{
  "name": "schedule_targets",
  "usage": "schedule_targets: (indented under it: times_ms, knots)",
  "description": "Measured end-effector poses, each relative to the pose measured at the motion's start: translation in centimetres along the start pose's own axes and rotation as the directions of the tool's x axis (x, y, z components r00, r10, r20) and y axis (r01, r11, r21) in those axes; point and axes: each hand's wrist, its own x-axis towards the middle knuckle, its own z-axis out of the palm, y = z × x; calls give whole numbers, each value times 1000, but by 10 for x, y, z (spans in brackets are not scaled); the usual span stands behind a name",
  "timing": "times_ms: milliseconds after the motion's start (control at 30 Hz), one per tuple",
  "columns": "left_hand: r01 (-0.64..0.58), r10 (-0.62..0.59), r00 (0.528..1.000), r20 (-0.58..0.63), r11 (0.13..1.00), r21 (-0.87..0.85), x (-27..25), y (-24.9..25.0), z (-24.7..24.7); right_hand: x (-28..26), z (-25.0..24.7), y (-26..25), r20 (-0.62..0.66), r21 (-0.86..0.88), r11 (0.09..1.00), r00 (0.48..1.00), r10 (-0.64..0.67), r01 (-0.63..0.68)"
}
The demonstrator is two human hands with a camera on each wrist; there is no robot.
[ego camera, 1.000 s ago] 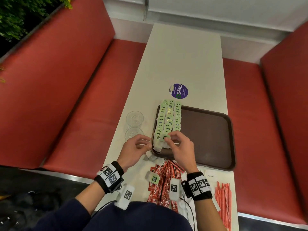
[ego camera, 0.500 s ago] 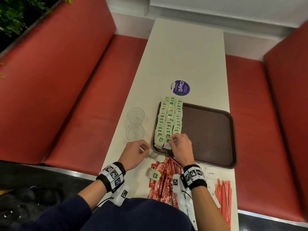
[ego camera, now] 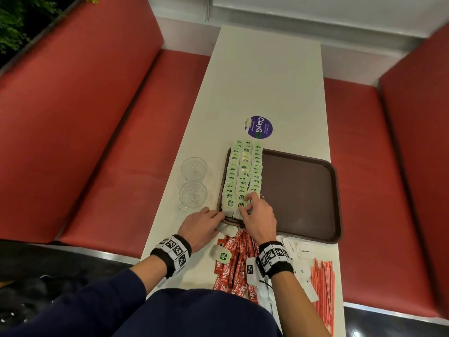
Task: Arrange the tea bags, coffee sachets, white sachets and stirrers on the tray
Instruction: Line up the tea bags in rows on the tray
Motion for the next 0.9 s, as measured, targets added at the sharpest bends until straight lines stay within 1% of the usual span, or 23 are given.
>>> schedule_targets:
  times_ms: [67,133,167,233,300,367,400,433,500,600,667,700,733,767,800,900]
  knots:
    - [-23,24,999,-47,999,29,-3,-2,4,-2,0,-3,-1,-16,1000,1000,-8,8]
    - [-21,23,997,-77,1000,18,-4,-3,4,-4,-3,-7,-20,-22,1000,1000,-21,21]
    - [-2,1,996,-90,1000,-13,-6,-4,2,-5,-5,-9,-27,-14,999,999,-32,31]
    - [73,-86,992,-97,990,-122,-10,-6,-5,-9,-10,-14,-10,23,997,997,-77,77]
    - [159,-186,980,-72,946,-283,-16,-9,-14,-13,-17,-20,39,82,984,986,-160,157]
    - [183,-228,973,-34,855,-485,-21,-12,-24,-20,-27,-27,110,173,954,958,-264,243]
    - [178,-238,971,-30,795,-579,-22,-12,-29,-23,-32,-32,160,227,940,942,-296,256]
    - [175,-258,966,-29,731,-660,-22,-12,-35,-26,-36,-36,216,278,931,929,-300,236]
    - [179,-322,946,-32,602,-778,-21,-8,-44,-33,-40,-43,297,374,917,918,-262,141]
    - [168,-402,916,-10,406,-898,-17,-1,-52,-38,-42,-46,309,521,854,931,-195,6]
    - [153,-427,904,8,305,-940,-16,4,-55,-40,-45,-46,247,585,811,953,-175,-2]
    - [152,-425,905,19,281,-948,-17,5,-54,-40,-47,-46,209,609,793,964,-163,2]
    - [159,-409,912,32,279,-947,-17,6,-53,-40,-49,-46,180,633,774,973,-148,1]
    - [174,-382,923,50,298,-939,-17,6,-51,-39,-51,-45,161,646,764,978,-132,-3]
    - [190,-350,935,65,336,-923,-17,6,-49,-38,-54,-45,147,643,766,981,-124,1]
    - [215,-286,956,69,518,-828,-18,1,-40,-31,-64,-40,83,537,842,989,-122,59]
